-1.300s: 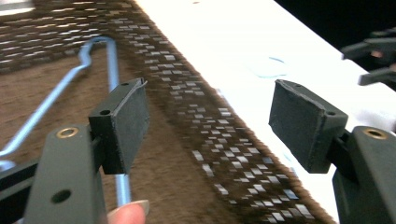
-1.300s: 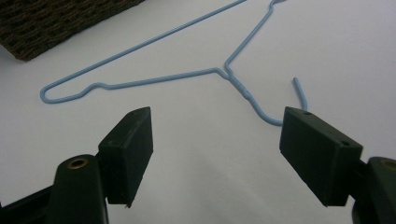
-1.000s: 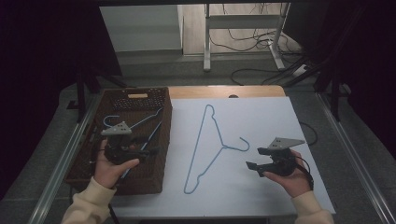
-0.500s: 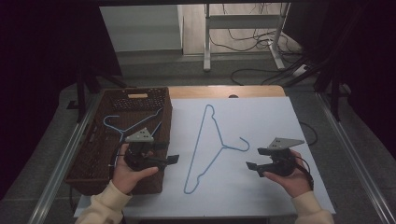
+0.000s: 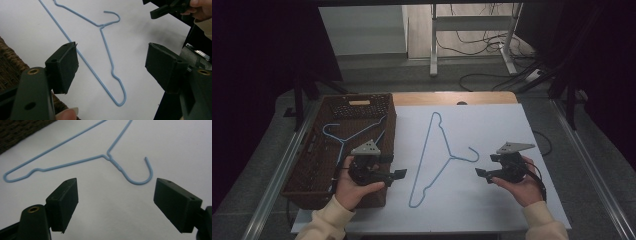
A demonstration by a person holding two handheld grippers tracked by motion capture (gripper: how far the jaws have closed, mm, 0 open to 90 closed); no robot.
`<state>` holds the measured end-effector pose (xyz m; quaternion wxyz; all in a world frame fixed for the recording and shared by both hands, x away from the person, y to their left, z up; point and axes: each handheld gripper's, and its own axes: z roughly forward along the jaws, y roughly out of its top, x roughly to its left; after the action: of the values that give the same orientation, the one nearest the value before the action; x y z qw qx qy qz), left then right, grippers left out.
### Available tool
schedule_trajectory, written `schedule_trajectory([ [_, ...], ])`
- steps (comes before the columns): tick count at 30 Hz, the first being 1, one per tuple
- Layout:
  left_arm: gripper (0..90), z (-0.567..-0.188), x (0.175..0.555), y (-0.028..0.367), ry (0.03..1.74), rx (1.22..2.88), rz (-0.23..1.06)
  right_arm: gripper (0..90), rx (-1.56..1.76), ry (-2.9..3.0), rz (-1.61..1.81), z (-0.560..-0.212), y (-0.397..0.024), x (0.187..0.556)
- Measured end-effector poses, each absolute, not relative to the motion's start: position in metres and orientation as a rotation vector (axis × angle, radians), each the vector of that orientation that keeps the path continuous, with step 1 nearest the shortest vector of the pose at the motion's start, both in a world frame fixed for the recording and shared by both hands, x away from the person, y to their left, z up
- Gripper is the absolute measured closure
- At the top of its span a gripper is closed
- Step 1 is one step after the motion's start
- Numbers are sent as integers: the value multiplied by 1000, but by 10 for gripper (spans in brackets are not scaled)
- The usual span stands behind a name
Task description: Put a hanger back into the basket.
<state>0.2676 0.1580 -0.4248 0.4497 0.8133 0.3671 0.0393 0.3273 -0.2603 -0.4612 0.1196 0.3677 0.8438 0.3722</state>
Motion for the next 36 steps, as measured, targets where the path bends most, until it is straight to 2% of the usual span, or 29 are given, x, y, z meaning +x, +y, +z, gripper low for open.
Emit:
schedule_trajectory([
  [2, 264, -425, 267, 158, 906, 2011, 100, 216, 1093, 2481, 1048, -463, -257, 334],
  [6, 264, -425, 267, 158, 904, 2010, 96, 315, 1112, 2505, 975, -465, -247, 349],
  [12, 262, -425, 267, 159, 905, 2011, 96, 532, 1113, 2554, 861, -473, -231, 370],
  [17, 262, -424, 266, 160, 906, 2009, 101, 763, 1130, 2568, 790, -478, -223, 388],
  [21, 263, -424, 266, 160, 907, 2008, 103, 879, 1135, 2601, 727, -485, -218, 399],
  [36, 264, -424, 264, 159, 902, 2014, 112, 900, 1150, 2697, 605, -499, -217, 408],
])
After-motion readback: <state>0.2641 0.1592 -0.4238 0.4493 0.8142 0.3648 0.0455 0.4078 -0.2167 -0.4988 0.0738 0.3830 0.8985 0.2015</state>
